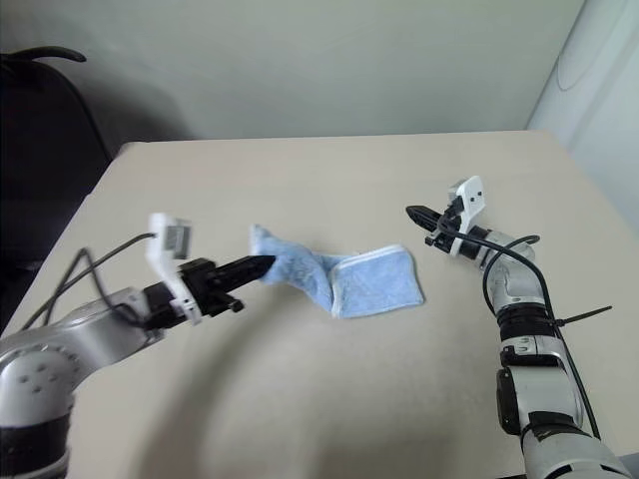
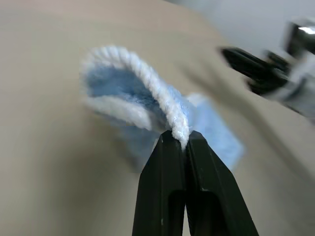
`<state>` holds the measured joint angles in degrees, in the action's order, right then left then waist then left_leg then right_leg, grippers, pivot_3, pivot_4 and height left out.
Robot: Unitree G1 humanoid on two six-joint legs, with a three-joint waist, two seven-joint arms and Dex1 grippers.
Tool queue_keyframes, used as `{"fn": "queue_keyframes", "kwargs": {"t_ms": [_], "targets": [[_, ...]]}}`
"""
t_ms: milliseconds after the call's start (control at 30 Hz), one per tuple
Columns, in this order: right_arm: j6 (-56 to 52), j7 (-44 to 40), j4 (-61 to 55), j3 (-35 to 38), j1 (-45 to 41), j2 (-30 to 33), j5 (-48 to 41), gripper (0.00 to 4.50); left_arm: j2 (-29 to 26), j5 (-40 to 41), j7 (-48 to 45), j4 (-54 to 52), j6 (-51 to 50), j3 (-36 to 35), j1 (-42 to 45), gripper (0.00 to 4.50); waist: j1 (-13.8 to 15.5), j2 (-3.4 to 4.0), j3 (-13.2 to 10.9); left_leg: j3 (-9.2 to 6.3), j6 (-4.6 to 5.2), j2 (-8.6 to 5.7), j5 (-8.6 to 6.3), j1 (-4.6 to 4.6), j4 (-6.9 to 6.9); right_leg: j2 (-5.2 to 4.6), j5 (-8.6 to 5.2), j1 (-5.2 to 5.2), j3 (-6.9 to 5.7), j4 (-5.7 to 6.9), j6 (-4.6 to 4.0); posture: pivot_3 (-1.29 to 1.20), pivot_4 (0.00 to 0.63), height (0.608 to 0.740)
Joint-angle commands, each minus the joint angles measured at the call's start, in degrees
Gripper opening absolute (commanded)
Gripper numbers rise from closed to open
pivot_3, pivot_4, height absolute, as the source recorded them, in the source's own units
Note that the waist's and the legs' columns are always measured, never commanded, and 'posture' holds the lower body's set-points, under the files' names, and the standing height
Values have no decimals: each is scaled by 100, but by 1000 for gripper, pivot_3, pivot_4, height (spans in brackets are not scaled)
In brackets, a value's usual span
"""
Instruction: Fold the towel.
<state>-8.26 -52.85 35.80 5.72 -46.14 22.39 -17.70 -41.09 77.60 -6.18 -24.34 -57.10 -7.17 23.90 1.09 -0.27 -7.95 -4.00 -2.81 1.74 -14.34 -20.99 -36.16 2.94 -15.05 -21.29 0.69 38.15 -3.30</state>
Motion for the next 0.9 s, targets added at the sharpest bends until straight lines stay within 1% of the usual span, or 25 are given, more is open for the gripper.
{"fn": "queue_keyframes", "kwargs": {"t_ms": [33, 167, 267, 400, 500, 533, 567, 667, 733, 767, 800, 900], "targets": [[152, 136, -65, 123, -65, 39, 0, 0, 409, -397, -160, 342, -392, 820, 826, 60, 0, 0, 0, 0, -2, 0, 1, -5, 1, 0, 1, -2, 0, -1, 1, 0, 150, 740], [143, 363, -203, 224, 118, 66, -44, 0, 1042, -1130, -520, 1006, -632, 1683, 1629, 60, -12, 0, 0, 4, -6, 0, 3, -10, 2, 0, 2, -7, 0, -8, 3, 0, 150, 740], [58, 516, -445, 324, 336, 115, -116, 0, 1162, -1915, -973, 1413, -707, 2331, 1898, 60, -20, 0, 0, 7, -8, 0, 5, -14, 2, 0, 2, -10, 1, -13, 4, 0, 150, 740], [-59, 645, -751, 412, 621, 161, -150, 0, 1371, -2447, -1425, 1810, -662, 2536, 1971, 60, -20, 0, 0, 10, -12, 0, 8, -21, 3, 1, -1, -15, 3, -18, 8, 0, 150, 740], [-153, 738, -963, 464, 796, 158, -169, 0, 1577, -2683, -1639, 2043, -677, 2475, 1921, 60, -6, 0, 0, 10, -11, 0, 8, -32, -1, 1, -2, -19, 2, -22, 14, 0, 150, 740], [-183, 754, -1021, 467, 833, 155, -177, 0, 1655, -2707, -1682, 2078, -692, 2394, 1892, 493, -3, 0, 0, 10, -11, 0, 7, -36, -4, 1, -1, -21, 3, -22, 19, 0, 150, 740], [-205, 768, -1069, 463, 864, 152, -183, 0, 1718, -2726, -1721, 2091, -699, 2321, 1869, 681, 4, 0, 0, 9, -10, 0, 7, -39, -7, 1, 0, -23, 3, -22, 21, 0, 150, 740], [-250, 792, -1119, 447, 888, 157, -182, 0, 1919, -2703, -1794, 2059, -714, 2047, 1821, 1693, 10, 0, 0, 10, -8, 0, 8, -41, -11, 0, 5, -23, 3, -21, 30, 0, 150, 740], [-256, 795, -1079, 424, 840, 152, -161, 0, 2065, -2606, -1791, 1966, -762, 1797, 1769, 2473, 11, 0, 0, 10, -6, 0, 9, -40, -14, 0, 8, -22, 3, -17, 34, 0, 150, 740], [-256, 786, -1053, 412, 807, 152, -152, 0, 2106, -2610, -1792, 1902, -783, 1725, 1746, 2757, 12, 0, 0, 10, -5, 0, 9, -40, -17, 0, 9, -22, 3, -14, 36, 0, 150, 740], [-254, 776, -1028, 396, 771, 148, -142, 0, 2124, -2625, -1792, 1815, -801, 1672, 1713, 3174, 12, 0, 0, 10, -4, 0, 9, -40, -19, 0, 11, -22, 3, -12, 39, 0, 150, 740], [-249, 755, -985, 365, 681, 144, -122, 0, 2169, -2633, -1780, 1573, -764, 1446, 1594, 4169, 11, 0, 0, 11, -1, 0, 10, -40, -33, 0, 14, -22, 4, -6, 43, 0, 150, 740]]}}
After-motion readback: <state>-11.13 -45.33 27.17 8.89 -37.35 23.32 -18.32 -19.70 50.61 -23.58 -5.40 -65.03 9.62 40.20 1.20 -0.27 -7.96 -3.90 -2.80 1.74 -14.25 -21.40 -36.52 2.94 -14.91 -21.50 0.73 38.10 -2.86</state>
